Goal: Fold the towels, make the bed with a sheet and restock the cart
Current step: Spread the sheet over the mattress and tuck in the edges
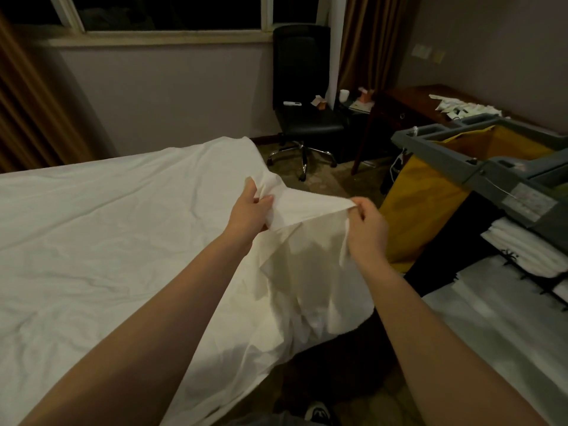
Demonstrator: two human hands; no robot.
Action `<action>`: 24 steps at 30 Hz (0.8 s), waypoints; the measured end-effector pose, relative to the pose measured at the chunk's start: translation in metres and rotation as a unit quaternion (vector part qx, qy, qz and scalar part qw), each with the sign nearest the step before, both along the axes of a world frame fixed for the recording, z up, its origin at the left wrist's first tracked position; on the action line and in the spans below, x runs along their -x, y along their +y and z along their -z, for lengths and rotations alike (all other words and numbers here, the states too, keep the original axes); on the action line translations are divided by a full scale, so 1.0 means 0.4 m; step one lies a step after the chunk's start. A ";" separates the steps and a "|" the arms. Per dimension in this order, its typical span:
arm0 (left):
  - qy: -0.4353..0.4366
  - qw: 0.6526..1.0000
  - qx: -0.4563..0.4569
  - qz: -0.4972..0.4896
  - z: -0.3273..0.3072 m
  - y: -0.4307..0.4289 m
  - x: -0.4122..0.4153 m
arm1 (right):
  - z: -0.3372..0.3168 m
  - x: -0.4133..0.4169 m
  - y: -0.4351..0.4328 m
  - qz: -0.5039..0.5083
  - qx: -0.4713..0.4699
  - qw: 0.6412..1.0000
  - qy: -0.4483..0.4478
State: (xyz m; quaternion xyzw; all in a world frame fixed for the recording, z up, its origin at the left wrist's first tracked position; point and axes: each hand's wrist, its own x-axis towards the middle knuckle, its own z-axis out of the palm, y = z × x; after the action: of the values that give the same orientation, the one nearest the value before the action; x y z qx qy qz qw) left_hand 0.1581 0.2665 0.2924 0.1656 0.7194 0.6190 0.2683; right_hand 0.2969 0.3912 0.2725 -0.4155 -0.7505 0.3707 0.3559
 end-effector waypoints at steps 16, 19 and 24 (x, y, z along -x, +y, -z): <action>0.413 0.887 0.097 0.184 -0.008 -0.008 -0.137 | -0.039 0.001 -0.065 -0.213 0.013 0.977 -0.018; 0.406 0.884 0.089 0.215 -0.009 0.006 -0.157 | -0.050 -0.010 -0.061 -0.230 0.042 0.972 0.016; 0.327 0.941 0.066 0.057 -0.001 0.027 -0.128 | -0.022 -0.034 -0.030 -0.299 0.140 0.944 -0.003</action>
State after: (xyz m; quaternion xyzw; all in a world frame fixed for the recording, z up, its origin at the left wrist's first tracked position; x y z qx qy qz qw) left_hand 0.2091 0.2773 0.2927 0.3817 0.7963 0.4649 0.0633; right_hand 0.3104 0.3791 0.2813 -0.2191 -0.7821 0.5596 0.1646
